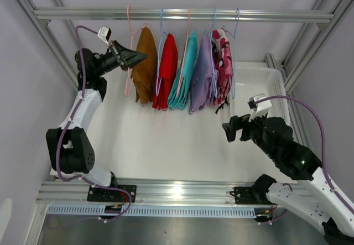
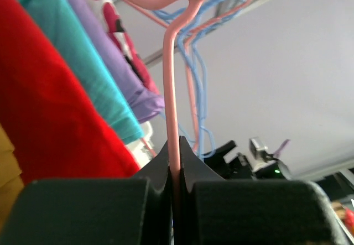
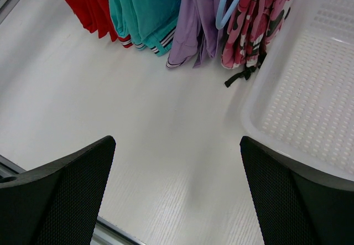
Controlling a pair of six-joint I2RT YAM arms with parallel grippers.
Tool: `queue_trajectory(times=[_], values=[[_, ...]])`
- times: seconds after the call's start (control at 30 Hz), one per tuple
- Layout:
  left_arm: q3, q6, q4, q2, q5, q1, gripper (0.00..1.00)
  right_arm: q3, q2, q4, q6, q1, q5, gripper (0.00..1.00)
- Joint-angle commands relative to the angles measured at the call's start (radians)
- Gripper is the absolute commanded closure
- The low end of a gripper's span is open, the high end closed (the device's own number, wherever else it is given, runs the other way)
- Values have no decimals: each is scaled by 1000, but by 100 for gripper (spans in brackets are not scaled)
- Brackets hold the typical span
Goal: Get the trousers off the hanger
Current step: Pick up the hanger from the clothesline.
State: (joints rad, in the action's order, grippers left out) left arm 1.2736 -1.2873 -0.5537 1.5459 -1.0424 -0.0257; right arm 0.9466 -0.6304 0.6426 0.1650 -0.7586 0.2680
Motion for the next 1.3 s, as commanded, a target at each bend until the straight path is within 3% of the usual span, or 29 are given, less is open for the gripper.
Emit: queue_trajectory(times=[0.0,0.1,0.3,0.43,0.57,0.83,1.1,1.27], values=[[35,-118,-412,-44,-41,-13,99,-2,5,-41,5,-7,5,0],[43,-149,-454,-62,-10,-23,99,-5,-2,-43,5,-5,2,0],[159,-18,-214,-121,27,-39,99,-8,-2,-43,13,-7,-4,1],[173,-3,-144,-156,39,-46,100,-11,14,-41,11,-7,-3,1],[152,111,1,-236,61,-45,99,-12,20,-46,11,-5,-4,0],[-34,359,364,-507,257,-45,100,27,-40,-32,21,-7,17,1],[-271,483,549,-766,532,-14,99,109,-153,-3,36,-13,-36,0],[-336,572,658,-837,642,17,100,126,-167,-29,51,-70,-69,0]])
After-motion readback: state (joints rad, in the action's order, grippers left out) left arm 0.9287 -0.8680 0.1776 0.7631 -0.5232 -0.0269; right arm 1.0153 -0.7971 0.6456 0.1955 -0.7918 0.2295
